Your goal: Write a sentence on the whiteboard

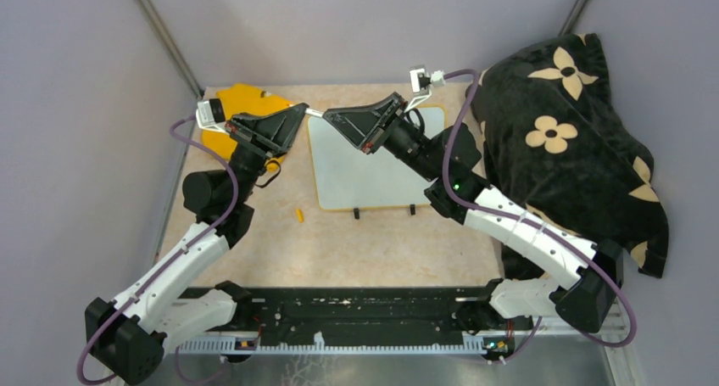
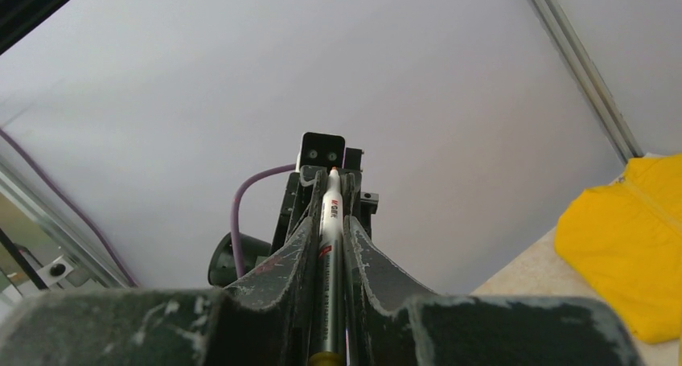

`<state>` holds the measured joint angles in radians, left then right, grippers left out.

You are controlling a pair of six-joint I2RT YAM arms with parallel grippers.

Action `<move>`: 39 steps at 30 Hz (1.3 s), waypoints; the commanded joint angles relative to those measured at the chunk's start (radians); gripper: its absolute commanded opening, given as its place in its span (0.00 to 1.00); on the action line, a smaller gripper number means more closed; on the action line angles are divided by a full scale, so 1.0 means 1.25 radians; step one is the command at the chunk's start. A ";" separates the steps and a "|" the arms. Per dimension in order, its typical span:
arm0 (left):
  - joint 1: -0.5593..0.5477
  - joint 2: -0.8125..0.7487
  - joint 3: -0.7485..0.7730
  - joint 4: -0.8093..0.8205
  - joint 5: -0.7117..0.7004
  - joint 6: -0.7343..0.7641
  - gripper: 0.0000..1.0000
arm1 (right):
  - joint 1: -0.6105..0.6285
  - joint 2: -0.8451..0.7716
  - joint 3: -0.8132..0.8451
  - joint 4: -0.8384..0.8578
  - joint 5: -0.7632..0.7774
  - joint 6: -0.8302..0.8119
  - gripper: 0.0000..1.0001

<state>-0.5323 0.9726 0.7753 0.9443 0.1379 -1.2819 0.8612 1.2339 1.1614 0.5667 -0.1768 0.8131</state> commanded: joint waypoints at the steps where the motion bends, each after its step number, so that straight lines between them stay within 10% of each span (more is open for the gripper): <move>1: -0.002 -0.002 0.022 0.015 0.000 0.015 0.00 | -0.001 -0.003 0.023 0.026 -0.010 0.001 0.18; 19: -0.002 -0.001 0.022 0.003 0.007 0.024 0.00 | -0.002 -0.010 0.020 0.015 -0.011 -0.001 0.00; 28: -0.001 -0.064 -0.029 -0.044 -0.029 0.105 0.78 | -0.002 -0.089 0.005 -0.103 0.047 -0.101 0.00; 39: 0.002 -0.209 0.045 -0.765 -0.165 0.680 0.88 | -0.001 -0.254 -0.063 -0.516 0.364 -0.381 0.00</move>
<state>-0.5323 0.6952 0.7887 0.3988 0.0395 -0.7666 0.8612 0.9638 1.1225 0.1375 0.0944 0.4946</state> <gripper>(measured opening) 0.877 0.111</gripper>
